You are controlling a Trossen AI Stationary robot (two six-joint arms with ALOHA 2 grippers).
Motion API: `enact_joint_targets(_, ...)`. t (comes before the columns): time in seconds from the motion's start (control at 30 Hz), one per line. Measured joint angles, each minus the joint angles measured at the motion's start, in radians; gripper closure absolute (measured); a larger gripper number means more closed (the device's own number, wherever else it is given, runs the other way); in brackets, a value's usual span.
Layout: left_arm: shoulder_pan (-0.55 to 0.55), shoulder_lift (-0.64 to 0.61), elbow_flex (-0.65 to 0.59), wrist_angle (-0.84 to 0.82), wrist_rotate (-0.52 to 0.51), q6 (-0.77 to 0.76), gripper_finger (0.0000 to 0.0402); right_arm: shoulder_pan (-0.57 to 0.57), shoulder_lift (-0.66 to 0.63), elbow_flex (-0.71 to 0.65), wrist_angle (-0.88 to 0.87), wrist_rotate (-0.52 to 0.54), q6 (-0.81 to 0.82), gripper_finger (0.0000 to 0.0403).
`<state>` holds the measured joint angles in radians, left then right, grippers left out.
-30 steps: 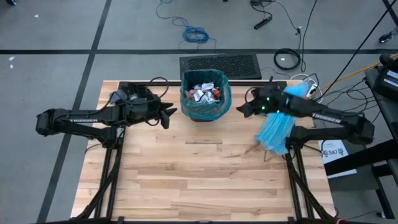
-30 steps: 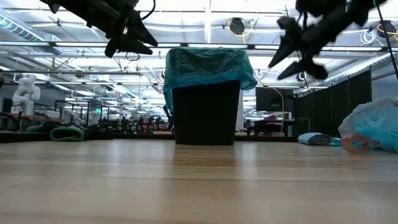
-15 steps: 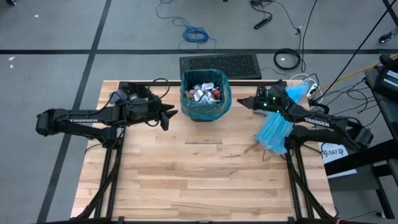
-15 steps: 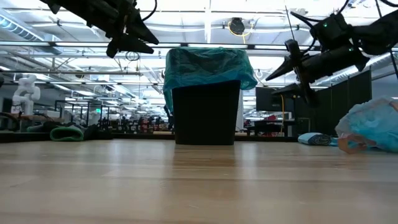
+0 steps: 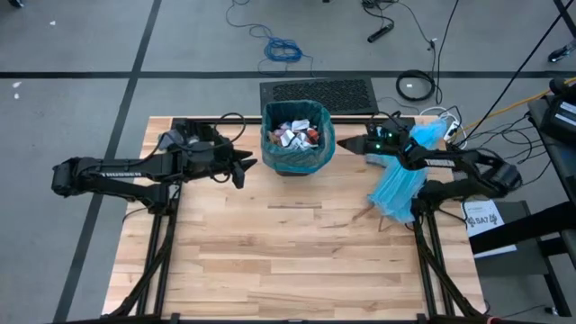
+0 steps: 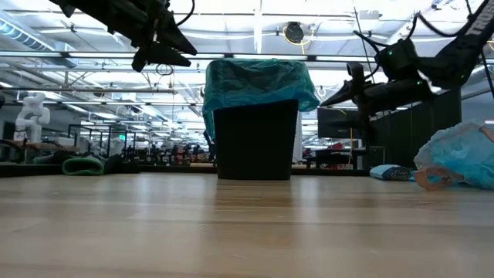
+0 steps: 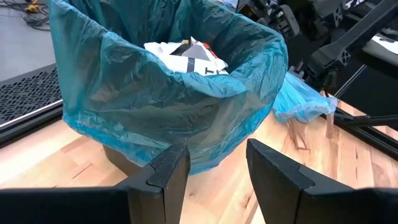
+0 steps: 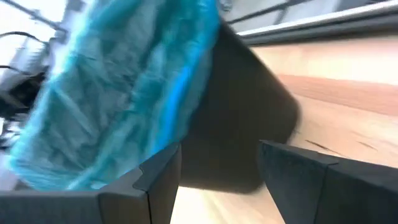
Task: Place trash/remove bag and relplace
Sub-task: Remove the blue trash bag from the trash bin
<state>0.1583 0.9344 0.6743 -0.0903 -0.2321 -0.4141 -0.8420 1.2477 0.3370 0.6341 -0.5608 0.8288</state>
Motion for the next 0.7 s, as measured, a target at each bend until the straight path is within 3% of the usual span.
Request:
enact_joint_targets(0.13,0.008,0.000,0.000,-0.001,-0.001,0.000,0.0240,0.019,0.090,0.000,0.147,-0.021,0.050,0.0202)
enact_joint_targets(0.37,0.043,0.000,0.000,-0.001,-0.003,0.001,0.0240,0.028,0.197,0.000,0.086,0.114,0.065,0.0202)
enact_joint_targets(0.53,0.074,0.000,0.000,-0.008,-0.005,0.016,0.0240,0.060,0.250,0.007,0.291,0.088,0.131,0.0205)
enact_joint_targets(0.7,0.126,0.000,0.000,-0.009,-0.008,0.120,0.0240,0.126,0.260,0.063,0.344,0.084,0.155,0.0253)
